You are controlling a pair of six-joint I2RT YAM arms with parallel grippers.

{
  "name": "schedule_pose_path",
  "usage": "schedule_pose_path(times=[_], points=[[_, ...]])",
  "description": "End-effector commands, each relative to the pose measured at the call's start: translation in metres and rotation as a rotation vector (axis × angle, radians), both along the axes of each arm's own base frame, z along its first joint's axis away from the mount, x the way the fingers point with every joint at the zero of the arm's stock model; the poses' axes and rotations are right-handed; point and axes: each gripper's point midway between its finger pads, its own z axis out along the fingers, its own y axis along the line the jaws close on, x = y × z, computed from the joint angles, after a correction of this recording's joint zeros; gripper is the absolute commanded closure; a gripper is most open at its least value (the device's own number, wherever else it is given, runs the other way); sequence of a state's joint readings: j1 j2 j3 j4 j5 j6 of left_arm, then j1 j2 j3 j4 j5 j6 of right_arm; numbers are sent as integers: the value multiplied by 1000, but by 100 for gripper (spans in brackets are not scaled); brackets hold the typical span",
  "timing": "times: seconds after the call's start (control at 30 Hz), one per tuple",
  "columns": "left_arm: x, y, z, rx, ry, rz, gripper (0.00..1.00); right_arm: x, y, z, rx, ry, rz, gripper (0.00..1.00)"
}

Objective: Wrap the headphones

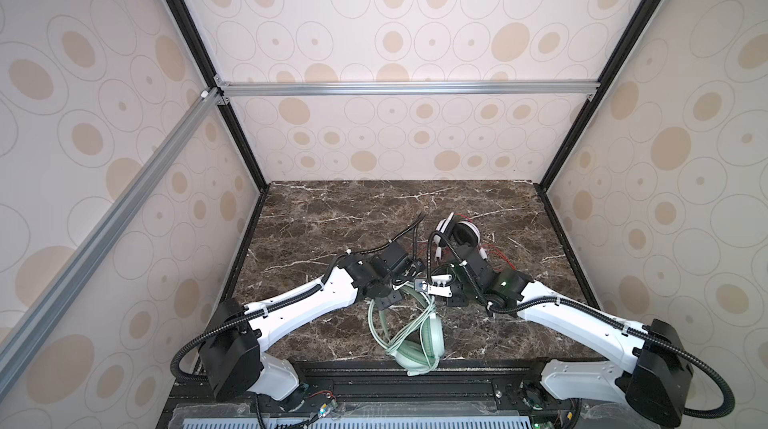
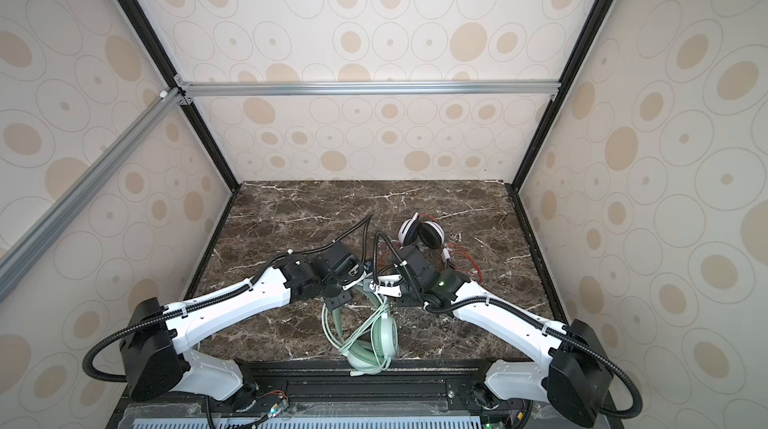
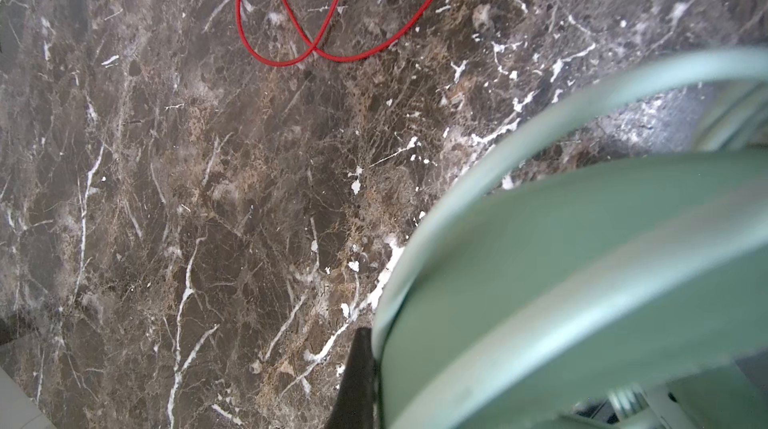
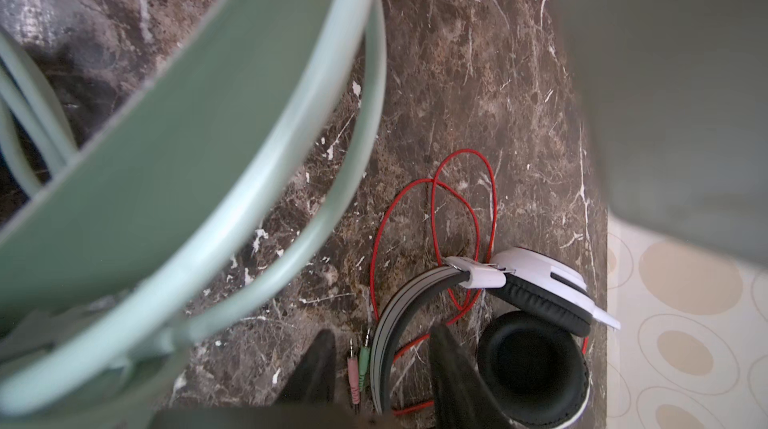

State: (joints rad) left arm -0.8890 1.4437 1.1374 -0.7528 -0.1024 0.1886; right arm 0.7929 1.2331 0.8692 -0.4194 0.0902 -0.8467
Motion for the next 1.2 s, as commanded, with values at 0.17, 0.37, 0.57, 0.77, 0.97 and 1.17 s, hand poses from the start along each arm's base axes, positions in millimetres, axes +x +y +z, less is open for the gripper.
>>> schedule_pose_path(times=[0.17, 0.37, 0.57, 0.77, 0.97, 1.17], points=[[25, -2, 26, -104, -16, 44, 100, 27, -34, -10, 179, 79, -364, 56], [44, 9, 24, -114, -6, 110, 100, 65, -70, 14, 316, -72, -678, 55], [76, 16, 14, -155, 38, 220, 100, 95, -92, 55, 594, -168, -1044, 44], [145, 41, 21, -234, 20, 504, 100, 100, -72, 17, 568, -7, -1084, 42], [214, 83, 11, -317, 86, 783, 100, 100, -72, 9, 639, -45, -1057, 41], [260, 134, -7, -458, 151, 1000, 100, 101, -81, 0, 636, -68, -1115, 41]])
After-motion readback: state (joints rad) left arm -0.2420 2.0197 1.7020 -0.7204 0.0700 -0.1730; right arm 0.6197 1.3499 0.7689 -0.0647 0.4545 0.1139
